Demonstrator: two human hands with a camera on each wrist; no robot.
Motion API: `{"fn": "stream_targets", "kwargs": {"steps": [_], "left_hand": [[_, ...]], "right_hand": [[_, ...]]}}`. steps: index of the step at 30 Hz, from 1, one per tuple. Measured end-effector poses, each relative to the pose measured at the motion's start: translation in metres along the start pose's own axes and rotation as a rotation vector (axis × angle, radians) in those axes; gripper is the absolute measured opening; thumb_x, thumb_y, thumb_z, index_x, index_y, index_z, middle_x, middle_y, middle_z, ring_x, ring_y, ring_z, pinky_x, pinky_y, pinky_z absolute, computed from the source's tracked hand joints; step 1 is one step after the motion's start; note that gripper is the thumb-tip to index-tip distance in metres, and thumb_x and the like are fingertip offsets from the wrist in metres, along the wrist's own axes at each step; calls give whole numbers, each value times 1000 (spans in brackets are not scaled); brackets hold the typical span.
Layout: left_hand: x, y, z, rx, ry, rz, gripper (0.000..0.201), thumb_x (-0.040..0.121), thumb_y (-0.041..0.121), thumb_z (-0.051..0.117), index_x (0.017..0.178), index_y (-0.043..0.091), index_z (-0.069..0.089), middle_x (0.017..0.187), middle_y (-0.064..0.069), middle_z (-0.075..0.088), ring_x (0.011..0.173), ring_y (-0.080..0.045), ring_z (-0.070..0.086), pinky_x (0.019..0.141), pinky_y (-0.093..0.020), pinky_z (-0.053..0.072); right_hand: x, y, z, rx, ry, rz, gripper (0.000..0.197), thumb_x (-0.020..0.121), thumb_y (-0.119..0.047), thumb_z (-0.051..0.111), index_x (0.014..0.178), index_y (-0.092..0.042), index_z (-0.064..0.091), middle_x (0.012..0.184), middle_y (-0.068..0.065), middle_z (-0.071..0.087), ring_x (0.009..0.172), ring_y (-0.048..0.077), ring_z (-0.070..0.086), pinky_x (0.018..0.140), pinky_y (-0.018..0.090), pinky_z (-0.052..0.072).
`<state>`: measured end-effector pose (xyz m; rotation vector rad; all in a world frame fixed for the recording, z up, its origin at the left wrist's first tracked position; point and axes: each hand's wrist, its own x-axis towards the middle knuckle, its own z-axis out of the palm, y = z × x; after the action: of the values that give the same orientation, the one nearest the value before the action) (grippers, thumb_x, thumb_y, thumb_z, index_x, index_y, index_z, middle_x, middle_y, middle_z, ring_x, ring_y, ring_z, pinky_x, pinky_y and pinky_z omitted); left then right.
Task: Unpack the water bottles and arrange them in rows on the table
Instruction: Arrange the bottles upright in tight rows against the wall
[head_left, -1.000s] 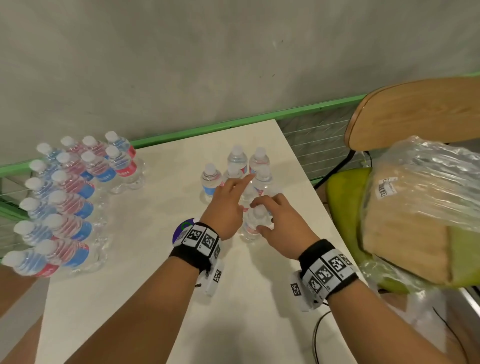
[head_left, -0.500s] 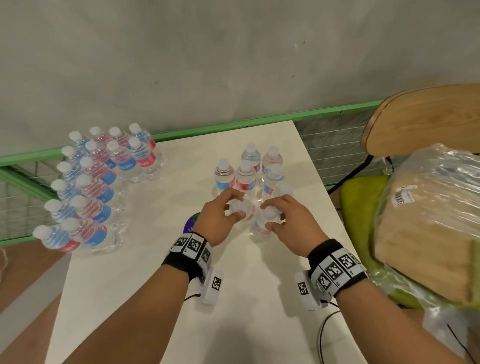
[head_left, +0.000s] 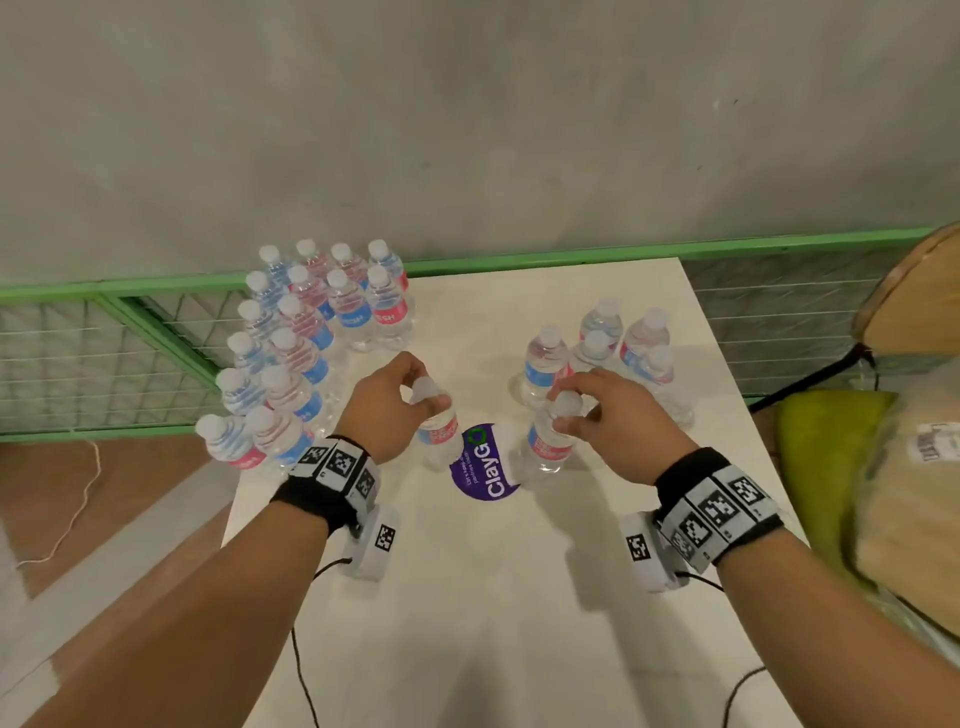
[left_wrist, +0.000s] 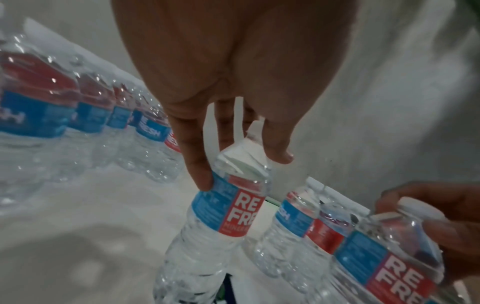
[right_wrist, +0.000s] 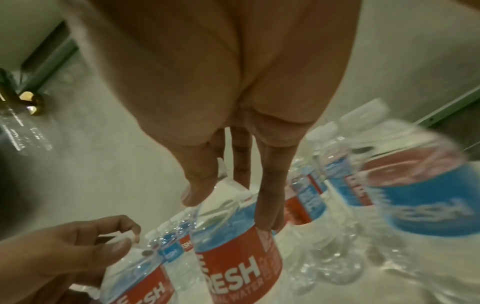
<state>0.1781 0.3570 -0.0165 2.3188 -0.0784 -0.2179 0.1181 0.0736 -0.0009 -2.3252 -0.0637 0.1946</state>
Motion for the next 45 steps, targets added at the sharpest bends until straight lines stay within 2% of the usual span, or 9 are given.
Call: {"fn": "stream_targets", "kwargs": {"steps": [3,10,17,21,24,29,38,41,45], "left_hand": [[10,-8,-17,120,-12,-8,33,81,39,75,95,23,50,96,2,61,85,-23,60,72,-34,48],[31,-16,-45,474,-81,-18,43,84,46,70,94,14,43,91,-4,51,91,-27,55,68,-31,36],[48,-22,-59,613,-122,-35,60,81,62,63,112,12,52,108,-9,61,98,-26,58,74,-34,46],[50,-18,-68,519,-236,72,46,77,35,72,117,25,53,115,1,53,103,-20,56,81,-32,47],[50,-20,-72,603,-304,163,33,79,11,62,108,27,63,108,1,55,101,-20,57,79,-29,46],[58,-29,-73,585,-183,163,25,82,18,65,106,21,63,94,1,44,93,-22,54,73,-27,37],[83,-33,-81,544,-82,56,24,81,19,67,103,16,59,105,-5,58,98,-23,56,73,-28,39],[93,-36,-84,560,-49,26,26,83,19,66,107,15,58,110,-9,59,101,-26,56,78,-31,45],[106,-44,-89,556,0,-17,32,84,15,67,115,13,58,115,-11,57,104,-28,57,82,-33,47]], "right_hand": [[26,-26,18,30,-52,-67,27,85,-20,72,111,-25,66,106,-7,62,74,-4,53,73,15,39],[88,-73,69,-88,-164,-101,28,87,-13,67,113,-21,67,111,3,64,102,22,59,84,27,43],[126,-105,96,-258,-208,-80,32,89,-13,63,121,-17,63,118,10,60,107,29,58,94,37,48],[134,-107,97,-325,-241,-98,43,83,-10,67,123,-23,58,116,6,56,102,25,58,85,29,47],[134,-107,94,-395,-303,-161,55,76,-5,68,124,-29,58,117,2,52,101,21,57,88,31,48],[143,-108,96,-428,-289,-168,46,80,-5,64,119,-28,61,109,5,53,99,26,58,88,34,47],[176,-123,112,-429,-188,-101,52,79,-24,76,125,-17,54,111,12,53,100,29,56,83,31,42],[183,-128,114,-415,-181,-97,58,77,-26,77,128,-21,51,113,8,47,93,28,58,84,32,46],[190,-126,112,-456,-246,-165,53,78,-11,70,124,-30,55,111,3,46,90,24,56,82,29,47]]}}
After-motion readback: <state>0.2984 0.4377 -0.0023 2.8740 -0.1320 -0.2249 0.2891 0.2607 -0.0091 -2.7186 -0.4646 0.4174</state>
